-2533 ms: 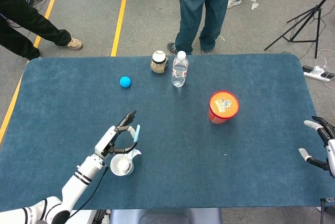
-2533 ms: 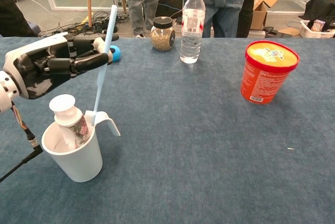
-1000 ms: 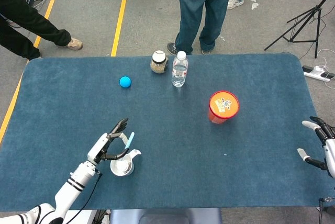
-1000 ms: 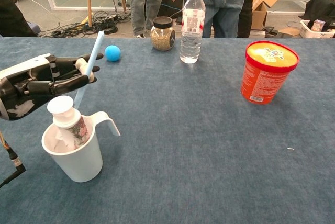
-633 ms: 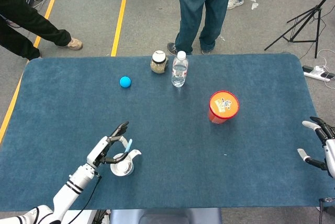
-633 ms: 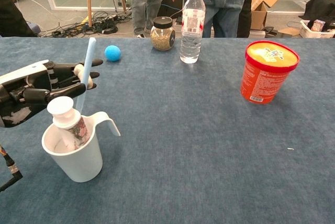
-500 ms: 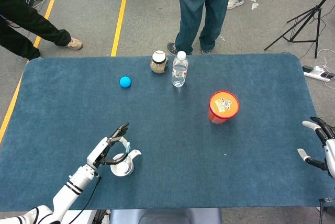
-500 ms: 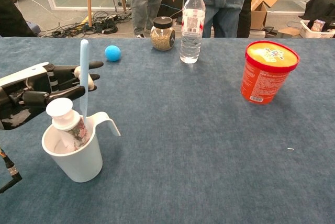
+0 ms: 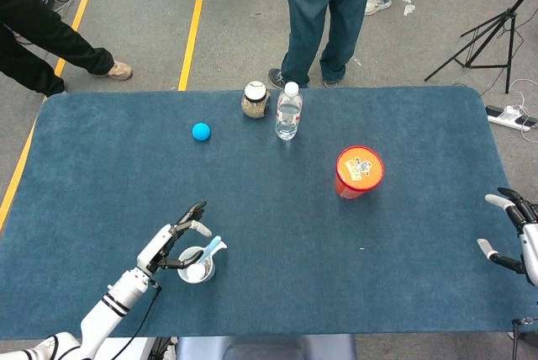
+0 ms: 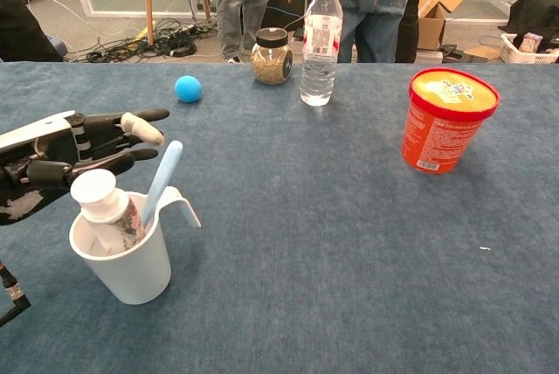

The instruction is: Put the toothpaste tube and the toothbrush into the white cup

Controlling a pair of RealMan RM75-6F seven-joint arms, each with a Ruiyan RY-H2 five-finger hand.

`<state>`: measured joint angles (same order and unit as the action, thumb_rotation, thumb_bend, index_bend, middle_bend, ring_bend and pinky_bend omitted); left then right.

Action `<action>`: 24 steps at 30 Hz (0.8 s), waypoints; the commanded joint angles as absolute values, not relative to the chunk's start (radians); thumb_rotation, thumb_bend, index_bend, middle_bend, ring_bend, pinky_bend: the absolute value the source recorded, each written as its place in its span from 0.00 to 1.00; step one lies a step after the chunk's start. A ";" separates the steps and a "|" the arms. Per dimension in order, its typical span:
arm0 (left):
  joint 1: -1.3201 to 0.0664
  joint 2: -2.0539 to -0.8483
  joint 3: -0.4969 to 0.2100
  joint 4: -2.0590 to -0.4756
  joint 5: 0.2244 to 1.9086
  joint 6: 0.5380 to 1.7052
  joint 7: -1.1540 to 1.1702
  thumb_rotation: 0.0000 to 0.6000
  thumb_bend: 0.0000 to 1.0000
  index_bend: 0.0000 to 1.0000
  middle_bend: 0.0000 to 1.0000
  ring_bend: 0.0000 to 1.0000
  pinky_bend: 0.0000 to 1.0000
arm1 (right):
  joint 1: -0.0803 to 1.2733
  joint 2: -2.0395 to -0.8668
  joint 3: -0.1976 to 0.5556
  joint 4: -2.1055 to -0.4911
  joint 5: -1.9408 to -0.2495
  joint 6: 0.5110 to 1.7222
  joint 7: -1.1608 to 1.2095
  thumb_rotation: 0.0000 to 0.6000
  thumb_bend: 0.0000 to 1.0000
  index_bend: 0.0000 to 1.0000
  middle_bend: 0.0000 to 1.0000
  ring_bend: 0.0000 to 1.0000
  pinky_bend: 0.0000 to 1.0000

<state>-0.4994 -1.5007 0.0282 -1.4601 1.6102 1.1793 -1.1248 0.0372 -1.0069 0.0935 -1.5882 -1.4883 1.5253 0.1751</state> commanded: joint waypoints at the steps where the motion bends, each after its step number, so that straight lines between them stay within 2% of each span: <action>1: -0.499 -1.479 0.032 -1.475 1.613 1.183 -1.119 1.00 0.33 0.36 0.00 0.00 0.00 | 0.037 -1.007 0.094 -1.588 -1.489 1.527 0.176 1.00 0.16 0.27 0.19 0.24 0.58; 15: -0.511 -1.295 0.013 -1.641 1.570 1.158 -0.964 1.00 0.33 0.34 0.00 0.00 0.00 | 0.038 -1.009 0.091 -1.589 -1.491 1.523 0.169 1.00 0.16 0.27 0.19 0.24 0.58; 18: -0.511 -1.234 0.014 -1.670 1.549 1.139 -0.850 1.00 0.33 0.33 0.00 0.00 0.00 | 0.037 -1.009 0.090 -1.588 -1.494 1.526 0.168 1.00 0.16 0.27 0.19 0.24 0.58; 24: -0.481 -1.118 0.024 -1.757 1.463 1.133 -0.443 1.00 0.33 0.29 0.00 0.00 0.00 | 0.036 -1.011 0.086 -1.592 -1.501 1.529 0.155 1.00 0.16 0.27 0.19 0.24 0.58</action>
<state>-0.5034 -1.2020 0.0185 -1.6920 1.5286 1.1368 -0.6904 0.0361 -1.0102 0.0866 -1.5912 -1.5003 1.5292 0.1571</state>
